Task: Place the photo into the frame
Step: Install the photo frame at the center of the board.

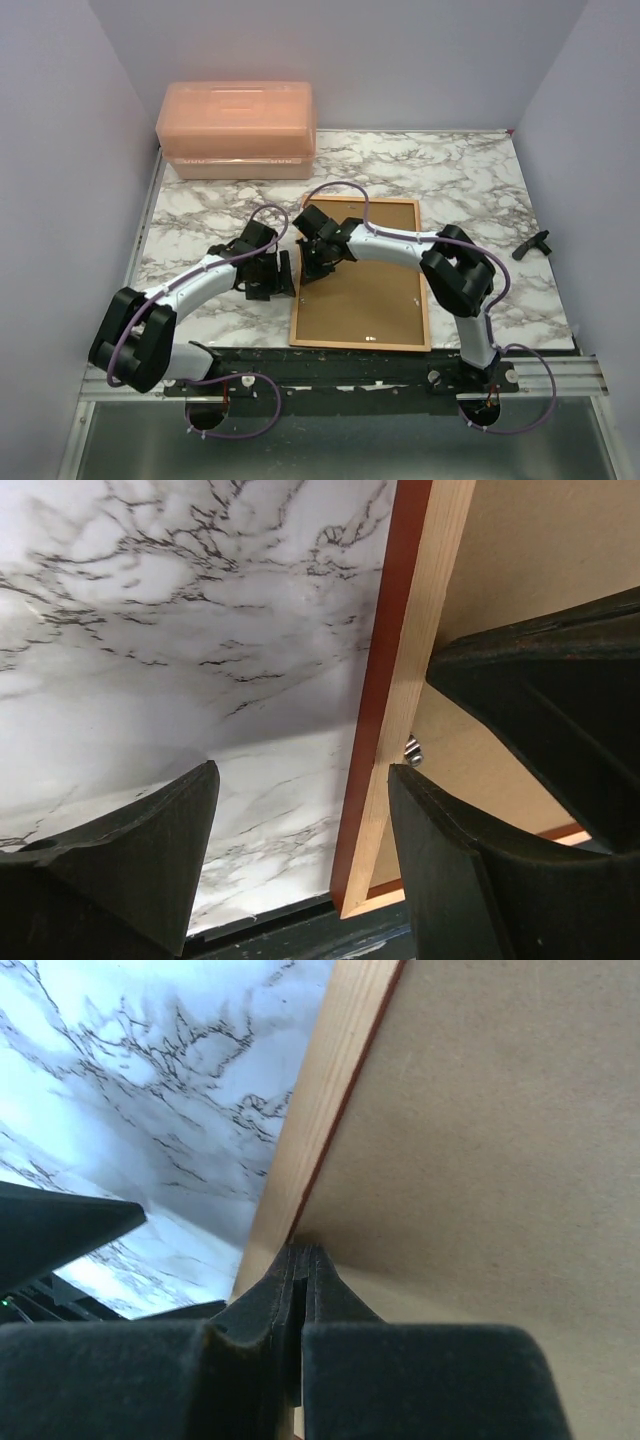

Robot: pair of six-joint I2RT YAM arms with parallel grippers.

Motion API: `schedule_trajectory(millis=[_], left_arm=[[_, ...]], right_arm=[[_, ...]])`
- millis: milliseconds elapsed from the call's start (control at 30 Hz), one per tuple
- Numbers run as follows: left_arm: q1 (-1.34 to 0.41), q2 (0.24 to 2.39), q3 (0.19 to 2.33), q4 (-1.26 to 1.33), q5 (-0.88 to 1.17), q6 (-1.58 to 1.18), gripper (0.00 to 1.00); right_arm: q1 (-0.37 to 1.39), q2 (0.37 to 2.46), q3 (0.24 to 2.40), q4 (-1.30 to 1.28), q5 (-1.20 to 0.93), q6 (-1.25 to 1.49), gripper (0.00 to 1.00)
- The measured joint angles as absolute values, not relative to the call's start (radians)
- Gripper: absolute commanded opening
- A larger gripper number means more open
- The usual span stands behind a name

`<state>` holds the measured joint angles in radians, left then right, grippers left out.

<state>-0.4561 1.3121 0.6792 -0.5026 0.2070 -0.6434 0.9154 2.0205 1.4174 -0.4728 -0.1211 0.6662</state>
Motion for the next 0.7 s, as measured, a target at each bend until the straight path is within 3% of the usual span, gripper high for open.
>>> schedule_trajectory(millis=[700], left_arm=[[-0.616,1.448,0.766,-0.513,0.086,-0.704,0.6]], right_arm=[[0.943,1.982,1.299,-0.354,-0.041,0.772,0.0]])
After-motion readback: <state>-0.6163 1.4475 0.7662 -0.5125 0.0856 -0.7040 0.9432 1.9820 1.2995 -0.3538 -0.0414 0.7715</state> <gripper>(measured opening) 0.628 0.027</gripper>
